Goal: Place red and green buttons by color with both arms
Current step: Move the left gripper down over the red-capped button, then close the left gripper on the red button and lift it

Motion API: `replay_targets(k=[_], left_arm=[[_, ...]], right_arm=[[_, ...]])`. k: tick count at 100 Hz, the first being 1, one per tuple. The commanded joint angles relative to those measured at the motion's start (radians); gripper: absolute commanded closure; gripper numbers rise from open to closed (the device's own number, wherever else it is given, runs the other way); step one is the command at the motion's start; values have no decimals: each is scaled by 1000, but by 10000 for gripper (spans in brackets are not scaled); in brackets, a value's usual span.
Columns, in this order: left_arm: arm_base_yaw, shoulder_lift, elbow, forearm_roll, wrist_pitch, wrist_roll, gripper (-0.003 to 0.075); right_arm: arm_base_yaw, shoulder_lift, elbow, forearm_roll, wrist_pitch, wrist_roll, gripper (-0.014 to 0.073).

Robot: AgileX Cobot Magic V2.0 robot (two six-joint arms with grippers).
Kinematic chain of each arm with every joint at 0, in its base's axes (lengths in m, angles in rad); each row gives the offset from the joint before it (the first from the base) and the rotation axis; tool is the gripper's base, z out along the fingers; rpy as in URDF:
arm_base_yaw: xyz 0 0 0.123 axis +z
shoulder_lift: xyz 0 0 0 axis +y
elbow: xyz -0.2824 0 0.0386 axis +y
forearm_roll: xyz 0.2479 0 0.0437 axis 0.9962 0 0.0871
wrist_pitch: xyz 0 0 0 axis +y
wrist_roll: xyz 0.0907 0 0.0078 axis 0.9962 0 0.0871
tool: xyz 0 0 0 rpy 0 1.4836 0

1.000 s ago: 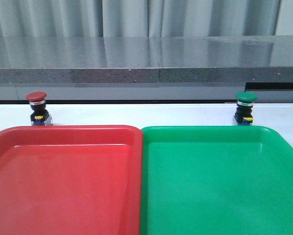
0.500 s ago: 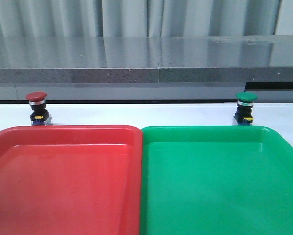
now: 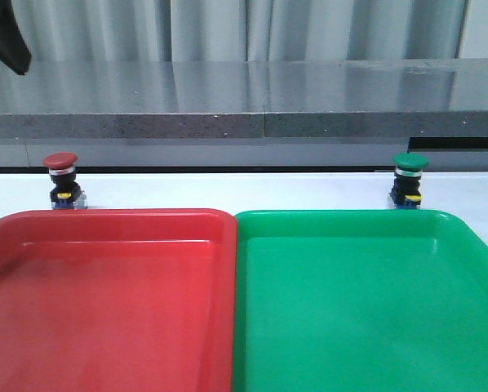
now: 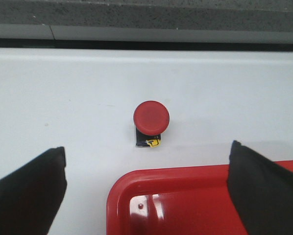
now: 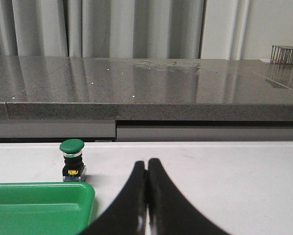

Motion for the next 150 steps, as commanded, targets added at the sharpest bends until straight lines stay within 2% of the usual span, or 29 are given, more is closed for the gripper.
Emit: replay_targets(k=[1,17,34,50,80,102,150], left_arm=[[-6,42,-121,-18,59,-7,81],[-6,162,-265,-58,134,-5,81],[-6,265,-352,-71,146,9,81],[-6,349,-413,-72,211,26,81],[-6,424,-419,-100,203,26,81],[-6,449,-419,-128,102,26,83],[-6,504,-419,-165,106,26,88]], right_arm=[[-4,-4,-25,0,-86,-5,657],[-4,-4,-25,0,-86,-5,657],[-4,-4,-25,0,-86,-5,657],[-4,-4,-25,0,-86,-5,657],[-4,-4,-25,0,-86,-5,657],[-4,-4,-25,0,-86,-5,657],[-4,-4,-25,0,-86,-5,657]])
